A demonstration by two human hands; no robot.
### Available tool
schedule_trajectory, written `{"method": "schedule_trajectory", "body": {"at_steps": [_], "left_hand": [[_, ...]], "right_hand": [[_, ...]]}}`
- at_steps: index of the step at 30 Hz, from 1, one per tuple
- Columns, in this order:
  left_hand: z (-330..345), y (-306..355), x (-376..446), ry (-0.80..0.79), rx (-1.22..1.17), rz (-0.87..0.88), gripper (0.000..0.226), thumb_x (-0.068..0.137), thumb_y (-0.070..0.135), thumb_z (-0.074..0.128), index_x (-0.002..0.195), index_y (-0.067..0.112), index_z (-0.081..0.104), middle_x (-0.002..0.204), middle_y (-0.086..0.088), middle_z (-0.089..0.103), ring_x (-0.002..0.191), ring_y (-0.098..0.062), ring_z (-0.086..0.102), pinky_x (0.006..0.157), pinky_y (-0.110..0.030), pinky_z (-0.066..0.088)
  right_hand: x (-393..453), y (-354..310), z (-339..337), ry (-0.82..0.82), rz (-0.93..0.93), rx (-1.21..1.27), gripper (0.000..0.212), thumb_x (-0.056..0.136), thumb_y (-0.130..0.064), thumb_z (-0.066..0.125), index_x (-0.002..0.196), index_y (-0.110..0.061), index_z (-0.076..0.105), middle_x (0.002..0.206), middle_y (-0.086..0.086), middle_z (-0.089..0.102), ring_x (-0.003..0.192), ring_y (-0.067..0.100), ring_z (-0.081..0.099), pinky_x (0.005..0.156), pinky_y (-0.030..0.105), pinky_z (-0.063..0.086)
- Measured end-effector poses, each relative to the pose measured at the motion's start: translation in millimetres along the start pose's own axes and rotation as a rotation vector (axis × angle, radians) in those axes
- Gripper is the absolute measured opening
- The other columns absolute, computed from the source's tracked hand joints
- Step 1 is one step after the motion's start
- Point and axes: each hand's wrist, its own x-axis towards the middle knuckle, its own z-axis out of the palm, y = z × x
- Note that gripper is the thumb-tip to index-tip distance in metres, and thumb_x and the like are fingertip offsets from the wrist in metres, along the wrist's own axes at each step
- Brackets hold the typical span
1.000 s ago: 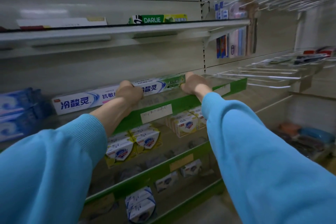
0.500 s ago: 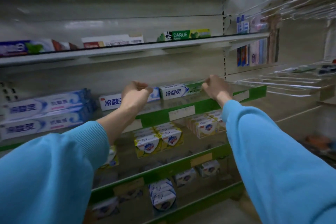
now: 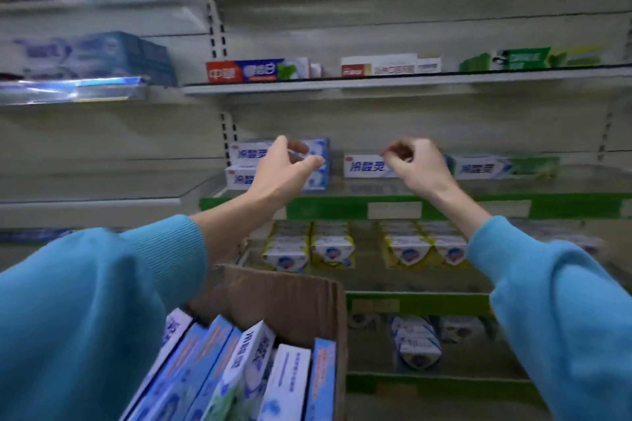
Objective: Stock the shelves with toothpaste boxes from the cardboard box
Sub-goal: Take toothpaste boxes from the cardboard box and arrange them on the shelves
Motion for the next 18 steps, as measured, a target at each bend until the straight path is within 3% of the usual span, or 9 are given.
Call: {"method": "schedule_trajectory", "body": {"at_steps": [4,7,11,14,16,18], "left_hand": [[-55,-28,-27,0.015,0.014,-0.059,0.039,0.073,0.052,0.070,0.101,0.028,0.056,0.105,-0.003,0.070,0.095,-0.019,0.069,0.083,-0.041,0.055],[-83,-53,-46,0.014,0.059,-0.113,0.037,0.078,0.048,0.073,0.103,0.027,0.056,0.103,-0.001,0.071,0.095,-0.019,0.070,0.082,-0.040,0.055],[-98,-86,-67,-0.011,0.108,-0.146,0.037,0.083,0.043,0.076,0.105,0.022,0.054,0.100,-0.003,0.069,0.091,-0.019,0.070,0.079,-0.041,0.055],[-94,-109,-83,-0.040,0.146,-0.172,0.031,0.077,0.039,0.074,0.095,0.024,0.054,0.094,-0.004,0.069,0.091,-0.022,0.069,0.081,-0.043,0.056],[-87,-121,-91,-0.125,0.231,-0.189,0.022,0.080,0.032,0.073,0.091,0.022,0.057,0.091,-0.003,0.070,0.090,-0.021,0.069,0.078,-0.037,0.055],[-82,-126,-96,-0.213,0.352,-0.169,0.010,0.085,0.027,0.071,0.087,0.020,0.065,0.083,0.001,0.071,0.078,-0.013,0.068,0.063,-0.024,0.053]], "right_hand": [[-18,-58,65,-0.130,-0.142,0.099,0.008,0.090,-0.015,0.065,0.089,-0.014,0.073,0.081,-0.002,0.070,0.074,0.008,0.062,0.070,0.023,0.049],[-37,-94,99,-0.272,-0.219,0.117,0.008,0.091,-0.017,0.064,0.086,-0.016,0.071,0.075,-0.009,0.066,0.063,-0.004,0.055,0.061,0.012,0.041],[-62,-125,125,-0.474,-0.264,0.068,0.011,0.090,-0.022,0.065,0.083,-0.018,0.073,0.075,-0.005,0.070,0.067,0.007,0.063,0.065,0.028,0.050],[-79,-132,138,-0.700,-0.200,-0.061,0.018,0.092,-0.021,0.061,0.078,-0.015,0.071,0.069,0.000,0.073,0.053,0.005,0.062,0.055,0.026,0.051],[-89,-131,146,-0.866,-0.134,-0.164,0.021,0.092,-0.017,0.057,0.077,-0.011,0.070,0.067,0.004,0.074,0.049,0.012,0.066,0.051,0.026,0.051],[-97,-129,153,-0.958,-0.085,-0.244,0.022,0.090,-0.014,0.054,0.076,-0.006,0.070,0.066,0.006,0.074,0.052,0.017,0.070,0.053,0.025,0.052]]}}
